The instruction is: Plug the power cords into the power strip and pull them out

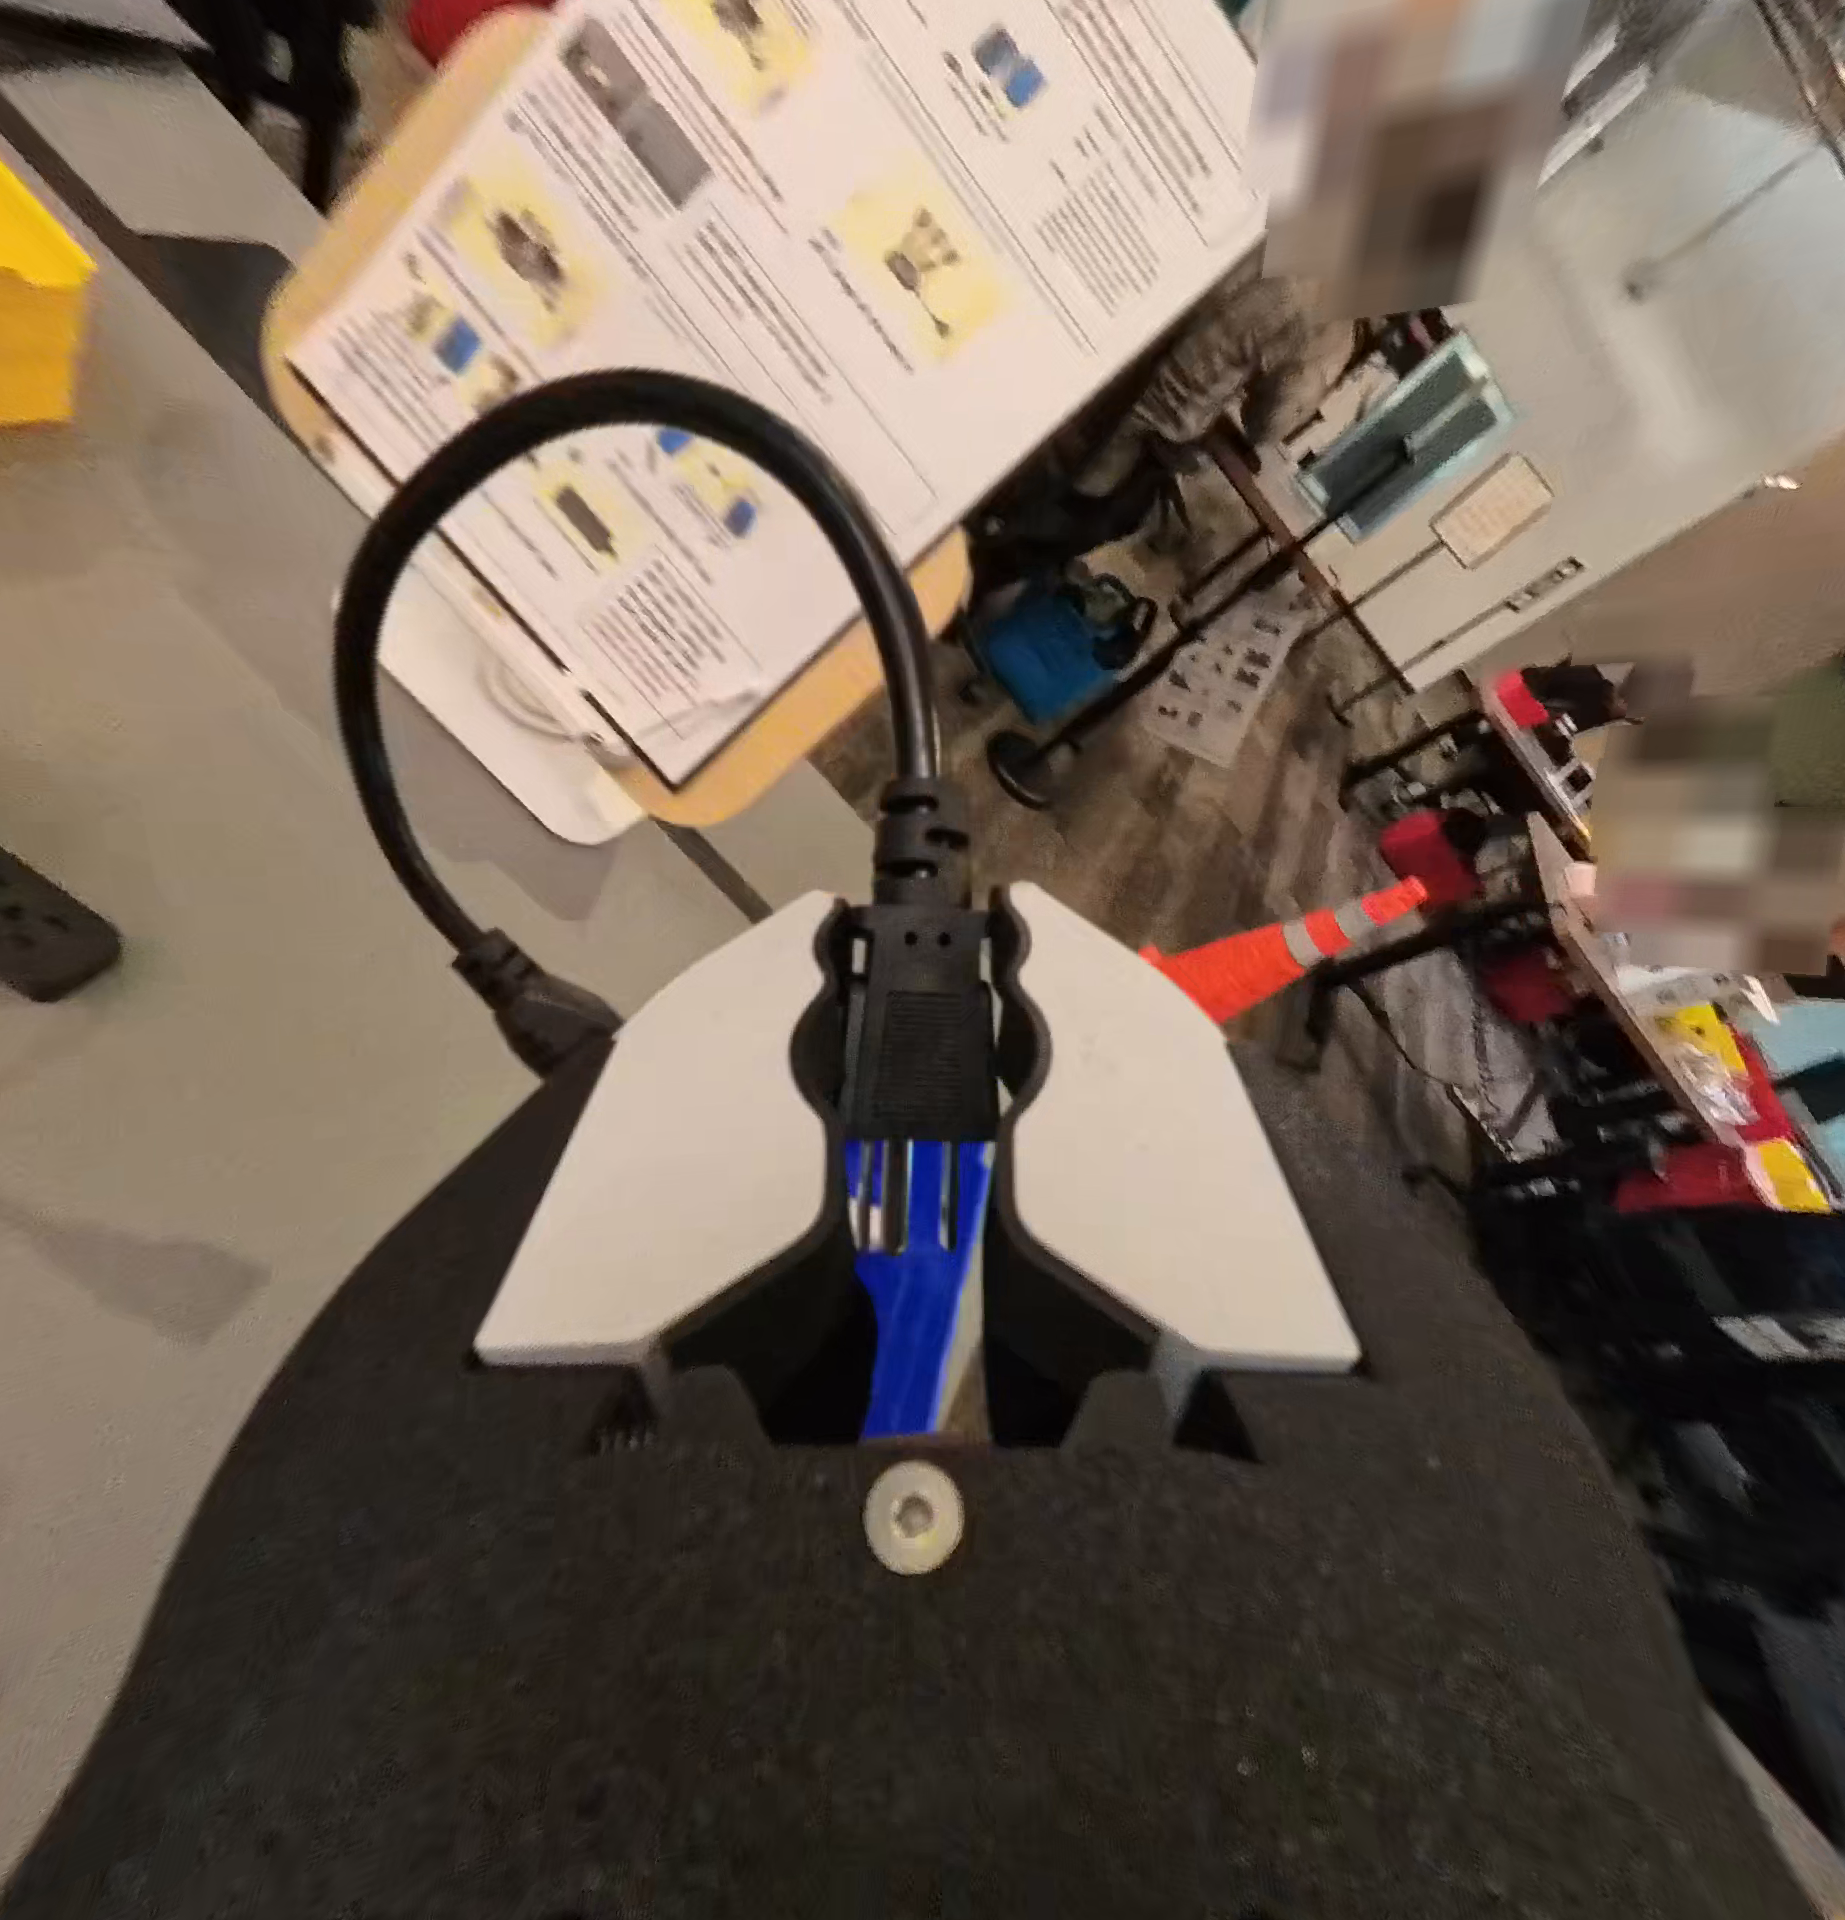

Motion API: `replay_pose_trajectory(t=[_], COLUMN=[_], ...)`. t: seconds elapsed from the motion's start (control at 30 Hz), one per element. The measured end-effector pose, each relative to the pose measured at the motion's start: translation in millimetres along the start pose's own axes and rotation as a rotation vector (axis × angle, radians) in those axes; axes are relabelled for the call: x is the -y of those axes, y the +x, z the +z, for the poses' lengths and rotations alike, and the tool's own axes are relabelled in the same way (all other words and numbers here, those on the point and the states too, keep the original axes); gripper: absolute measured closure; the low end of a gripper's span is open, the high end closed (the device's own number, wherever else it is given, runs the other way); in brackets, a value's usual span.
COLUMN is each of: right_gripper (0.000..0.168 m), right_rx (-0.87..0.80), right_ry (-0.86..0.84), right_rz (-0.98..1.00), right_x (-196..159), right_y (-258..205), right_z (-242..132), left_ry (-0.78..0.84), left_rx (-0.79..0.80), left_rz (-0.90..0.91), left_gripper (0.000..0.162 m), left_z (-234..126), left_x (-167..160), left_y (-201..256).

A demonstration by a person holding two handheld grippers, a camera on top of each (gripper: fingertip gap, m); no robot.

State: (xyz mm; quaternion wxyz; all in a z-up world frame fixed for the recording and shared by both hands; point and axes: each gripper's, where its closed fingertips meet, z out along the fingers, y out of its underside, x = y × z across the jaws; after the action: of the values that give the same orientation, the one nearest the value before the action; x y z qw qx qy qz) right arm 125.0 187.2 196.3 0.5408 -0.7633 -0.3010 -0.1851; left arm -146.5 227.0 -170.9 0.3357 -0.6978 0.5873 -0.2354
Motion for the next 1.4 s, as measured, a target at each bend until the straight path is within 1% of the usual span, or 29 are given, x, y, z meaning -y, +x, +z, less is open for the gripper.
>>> replay_pose_trajectory(t=[0.07,0.1,0.17,0.23,0.33,0.47,0.53,0.6,0.67,0.73,0.8,0.9,0.93,1.0,1.03,1.07,1.1,1.13,1.17,1.2,1.23,1.27,1.3,1.33,1.37,1.4], right_gripper=[0.143,0.143,0.143,0.143,0.144,0.143,0.14,0.13,0.12,0.11,0.103,0.098,0.102,0.103,0.105,0.109,0.114,0.116,0.116,0.116,0.111,0.108,0.118,0.117,0.113,0.114], right_rx=[-0.03,-0.024,-0.039,-0.011,0.085,0.189,0.258,0.29,0.291,0.306,0.302,0.219,0.179,0.119,0.111,0.138,0.214,0.325,0.439,0.543,0.643,0.72,0.734,0.738,0.736,0.708], right_ry=[-0.103,-0.188,-0.373,-0.537,-0.683,-0.823,-0.843,-0.888,-0.93,-0.94,-0.899,-0.753,-0.689,-0.542,-0.452,-0.331,-0.182,-0.023,0.129,0.242,0.315,0.361,0.382,0.379,0.333,0.299], right_rz=[0.026,0.042,0.067,0.11,0.187,0.266,0.321,0.346,0.351,0.382,0.427,0.447,0.447,0.447,0.451,0.462,0.475,0.501,0.541,0.595,0.65,0.684,0.691,0.622,0.532,0.464], right_x=[-20,-39,-86,-137,-206,-283,-309,-334,-357,-372,-371,-346,-333,-301,-282,-258,-231,-203,-179,-162,-152,-148,-149,-152,-157,-159], right_y=[33,44,59,57,33,-13,-44,-66,-81,-93,-96,-79,-71,-62,-64,-73,-92,-119,-150,-181,-215,-247,-273,-296,-314,-322], right_z=[-6,-6,-5,7,44,104,131,148,159,161,156,130,117,85,68,53,39,25,12,0,-9,-16,-17,-15,-14,-12], left_ry=[-0.001,-0.001,0.022,0.064,0.065,0.024,0.066,0.117,0.167,0.214,0.25,0.267,0.255,0.209,0.191,0.177,0.166,0.154,0.142,0.132,0.127,0.124,0.119,0.113,0.118,0.133], left_rx=[0.03,0.032,0.049,0.063,0.147,0.286,0.293,0.295,0.299,0.274,0.251,0.229,0.219,0.221,0.222,0.217,0.215,0.22,0.222,0.214,0.204,0.201,0.202,0.207,0.215,0.219], left_rz=[-0.055,-0.087,-0.129,-0.162,-0.193,-0.209,-0.251,-0.307,-0.371,-0.438,-0.478,-0.499,-0.497,-0.468,-0.445,-0.419,-0.394,-0.377,-0.372,-0.373,-0.376,-0.376,-0.369,-0.356,-0.343,-0.341], left_gripper=[0.127,0.122,0.111,0.108,0.104,0.1,0.101,0.101,0.103,0.107,0.112,0.115,0.115,0.115,0.116,0.119,0.12,0.121,0.121,0.121,0.121,0.121,0.122,0.124,0.125,0.126], left_z=[-1,-2,-7,-17,-36,-67,-82,-95,-105,-114,-122,-126,-125,-119,-116,-113,-110,-107,-104,-101,-98,-96,-95,-95,-95,-95], left_x=[0,1,6,14,19,7,5,0,-8,-15,-24,-38,-43,-51,-53,-54,-54,-56,-57,-59,-60,-60,-61,-61,-59,-56], left_y=[-2,-1,0,1,-3,-1,13,32,51,76,100,131,140,153,158,162,166,167,167,169,171,172,172,172,170,168])
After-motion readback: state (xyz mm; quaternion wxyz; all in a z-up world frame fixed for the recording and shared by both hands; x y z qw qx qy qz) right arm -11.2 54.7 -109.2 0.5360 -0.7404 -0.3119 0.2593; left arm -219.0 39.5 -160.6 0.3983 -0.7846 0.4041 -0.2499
